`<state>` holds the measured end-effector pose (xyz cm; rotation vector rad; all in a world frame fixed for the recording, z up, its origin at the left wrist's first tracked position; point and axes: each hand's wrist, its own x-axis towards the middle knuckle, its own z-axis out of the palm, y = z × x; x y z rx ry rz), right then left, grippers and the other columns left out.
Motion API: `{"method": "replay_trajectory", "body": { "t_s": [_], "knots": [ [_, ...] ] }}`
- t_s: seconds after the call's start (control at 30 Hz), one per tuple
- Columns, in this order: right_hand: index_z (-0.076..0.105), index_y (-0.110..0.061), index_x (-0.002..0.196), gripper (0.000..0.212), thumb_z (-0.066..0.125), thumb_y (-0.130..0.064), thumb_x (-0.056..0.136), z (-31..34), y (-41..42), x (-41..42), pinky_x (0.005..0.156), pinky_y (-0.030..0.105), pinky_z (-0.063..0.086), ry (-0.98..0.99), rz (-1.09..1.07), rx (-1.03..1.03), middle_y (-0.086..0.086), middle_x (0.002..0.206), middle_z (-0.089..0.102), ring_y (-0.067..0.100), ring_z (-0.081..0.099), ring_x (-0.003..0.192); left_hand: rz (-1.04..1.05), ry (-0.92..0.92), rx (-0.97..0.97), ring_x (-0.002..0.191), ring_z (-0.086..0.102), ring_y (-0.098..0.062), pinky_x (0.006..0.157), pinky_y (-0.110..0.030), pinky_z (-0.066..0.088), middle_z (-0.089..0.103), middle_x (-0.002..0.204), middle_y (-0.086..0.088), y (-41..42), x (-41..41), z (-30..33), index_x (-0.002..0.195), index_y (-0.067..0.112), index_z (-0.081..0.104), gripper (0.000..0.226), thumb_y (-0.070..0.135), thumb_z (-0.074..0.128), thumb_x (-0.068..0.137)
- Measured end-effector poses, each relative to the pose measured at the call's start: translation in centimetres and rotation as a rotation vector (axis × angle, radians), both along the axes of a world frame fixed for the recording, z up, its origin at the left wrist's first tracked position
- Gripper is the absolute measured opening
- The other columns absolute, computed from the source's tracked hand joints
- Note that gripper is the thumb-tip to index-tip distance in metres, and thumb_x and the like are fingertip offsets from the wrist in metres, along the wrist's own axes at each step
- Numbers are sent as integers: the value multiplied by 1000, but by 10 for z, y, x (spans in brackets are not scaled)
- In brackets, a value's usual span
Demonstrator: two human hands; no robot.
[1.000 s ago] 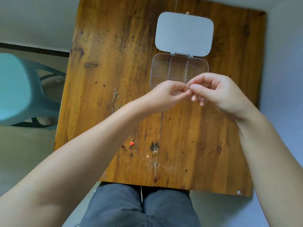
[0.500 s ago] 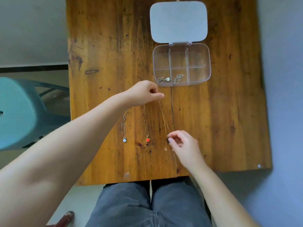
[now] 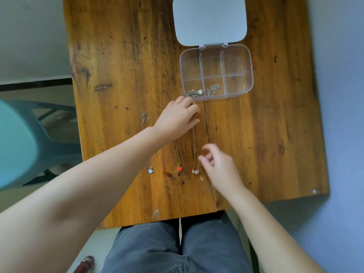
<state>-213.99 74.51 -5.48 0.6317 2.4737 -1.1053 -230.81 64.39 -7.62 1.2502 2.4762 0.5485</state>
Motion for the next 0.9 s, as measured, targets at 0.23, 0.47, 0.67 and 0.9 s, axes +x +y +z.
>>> {"method": "replay_trajectory", "body": {
  "t_s": [0.23, 0.47, 0.67, 0.9],
  "knots": [
    [64, -16, 110, 22, 53, -26, 94, 23, 59, -163, 63, 28, 43, 148, 262, 441, 6, 101, 69, 22, 61, 85, 372, -51, 158, 85, 55, -27, 64, -36, 45, 59, 95, -10, -4, -6, 14, 116, 11, 54, 27, 19, 57, 90],
    [64, -11, 101, 16, 59, -24, 92, 10, 54, -203, 59, 32, 37, -109, 744, 833, 9, 86, 62, 28, 57, 78, 417, -21, 157, 90, 54, -30, 66, -41, 48, 63, 92, -13, 7, -12, 17, 94, 5, 60, 12, 15, 54, 91],
    [58, -17, 91, 8, 55, -24, 90, 31, 61, -198, 64, 35, 49, 1, 619, 485, 3, 87, 62, 22, 57, 79, 447, 0, 105, 98, 50, -29, 65, -34, 40, 57, 102, -13, 10, -12, 19, 106, 8, 60, 18, 17, 55, 91],
    [63, -28, 91, 11, 59, -18, 90, 104, 110, -134, 58, 19, 56, 226, 199, -375, -4, 79, 70, 10, 69, 70, 249, -330, 266, 102, 57, -20, 87, -34, 46, 65, 110, -7, 49, -11, 66, 97, 6, 67, 23, 26, 56, 92]
  ]
}}
